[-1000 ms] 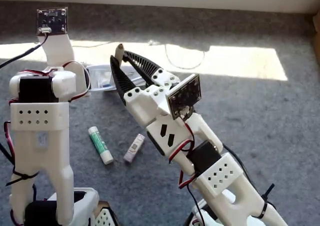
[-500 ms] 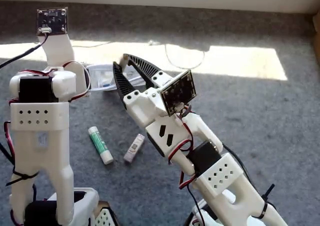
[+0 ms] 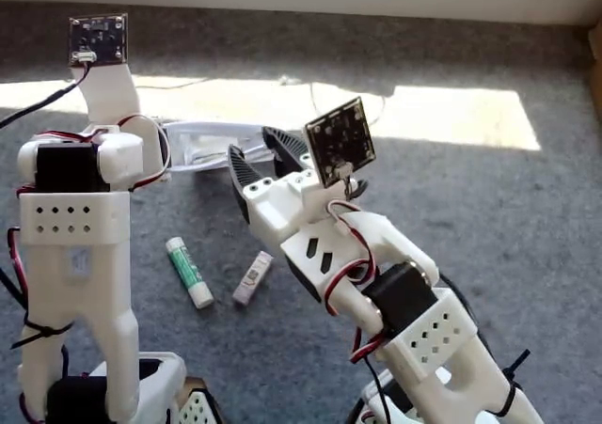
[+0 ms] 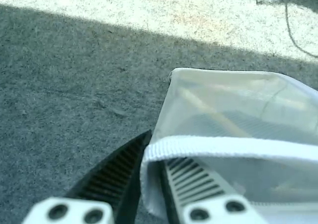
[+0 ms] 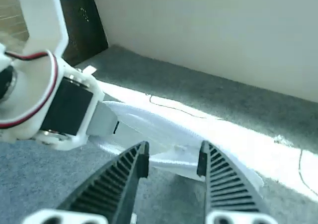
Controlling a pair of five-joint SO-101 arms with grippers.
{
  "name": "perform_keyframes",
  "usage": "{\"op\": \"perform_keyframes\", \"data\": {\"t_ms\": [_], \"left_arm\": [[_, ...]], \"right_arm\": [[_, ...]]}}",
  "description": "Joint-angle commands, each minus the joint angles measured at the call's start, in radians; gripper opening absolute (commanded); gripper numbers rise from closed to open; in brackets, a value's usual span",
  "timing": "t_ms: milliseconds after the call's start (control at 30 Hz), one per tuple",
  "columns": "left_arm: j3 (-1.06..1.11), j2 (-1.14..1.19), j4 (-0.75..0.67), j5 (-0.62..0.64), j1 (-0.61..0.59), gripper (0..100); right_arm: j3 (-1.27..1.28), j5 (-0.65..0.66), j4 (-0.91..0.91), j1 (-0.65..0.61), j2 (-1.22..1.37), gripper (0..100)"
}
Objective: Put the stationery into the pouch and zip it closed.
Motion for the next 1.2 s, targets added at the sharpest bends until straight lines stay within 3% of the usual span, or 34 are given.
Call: {"op": "perform_keyframes", "data": {"t_ms": [0, 567, 900, 1167], "left_arm": [[-0.001, 0.012, -0.012, -0.009, -0.042, 1], [-0.045, 0.012, -0.006, -0.003, -0.12, 1], [-0.105, 0.012, -0.005, 0.018, -0.189, 1], [-0.117, 0.012, -0.005, 0.025, -0.196, 1]], "right_arm": [[-0.081, -0.058, 0.173, -0.005, -0.035, 15.9], [-0.073, -0.288, 0.479, -0.01, 0.073, 15.9], [-0.096, -0.494, 0.455, -0.012, 0.44, 15.9], [-0.099, -0.519, 0.3, -0.061, 0.509, 15.9]]}}
